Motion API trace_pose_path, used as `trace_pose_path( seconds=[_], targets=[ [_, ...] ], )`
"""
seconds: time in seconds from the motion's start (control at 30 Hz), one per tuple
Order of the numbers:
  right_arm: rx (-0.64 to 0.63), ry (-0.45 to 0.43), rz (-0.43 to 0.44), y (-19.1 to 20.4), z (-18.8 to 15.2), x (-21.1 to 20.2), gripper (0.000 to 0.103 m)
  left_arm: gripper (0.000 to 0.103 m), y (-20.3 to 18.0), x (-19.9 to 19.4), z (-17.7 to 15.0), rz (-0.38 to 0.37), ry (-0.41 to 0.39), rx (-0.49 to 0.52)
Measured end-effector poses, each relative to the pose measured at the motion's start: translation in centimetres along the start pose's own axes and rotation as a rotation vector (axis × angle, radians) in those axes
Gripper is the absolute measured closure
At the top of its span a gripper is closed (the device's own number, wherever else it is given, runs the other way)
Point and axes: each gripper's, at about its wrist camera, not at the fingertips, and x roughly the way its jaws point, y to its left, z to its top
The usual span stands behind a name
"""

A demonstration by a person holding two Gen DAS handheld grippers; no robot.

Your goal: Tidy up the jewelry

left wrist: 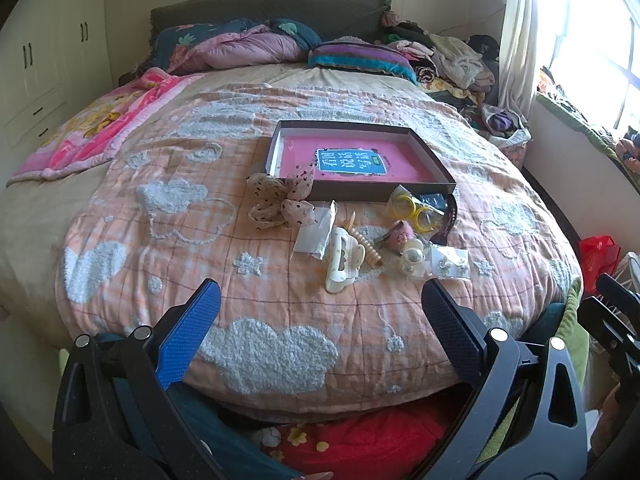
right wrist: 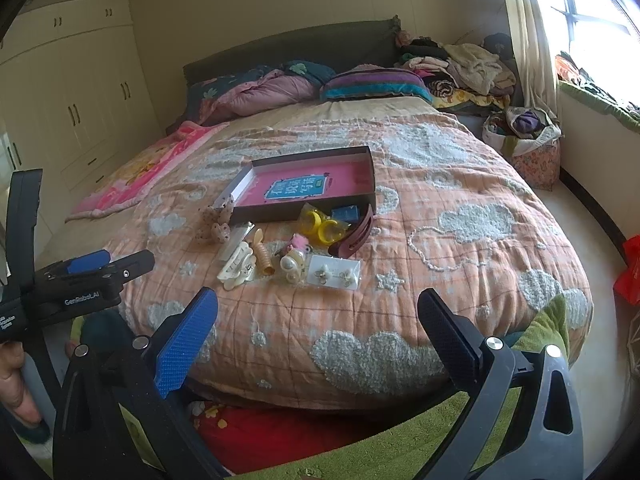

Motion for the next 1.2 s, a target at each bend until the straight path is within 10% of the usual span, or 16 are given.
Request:
trace_pose_path(
  seconds=[0.7,1.2],
  targets=[
    [-0.004,0.047,0.01,-0.4,1.1,2.2,0.004,0.009,1.9,1.2,1.2,0.025,-0.019,0.008],
    [-0.042,0.066,0.072,-0.2,8.3,6.6,0.004,0.009,8.1,6.3,7.4,0.101,-0.005,-0.038]
  ],
)
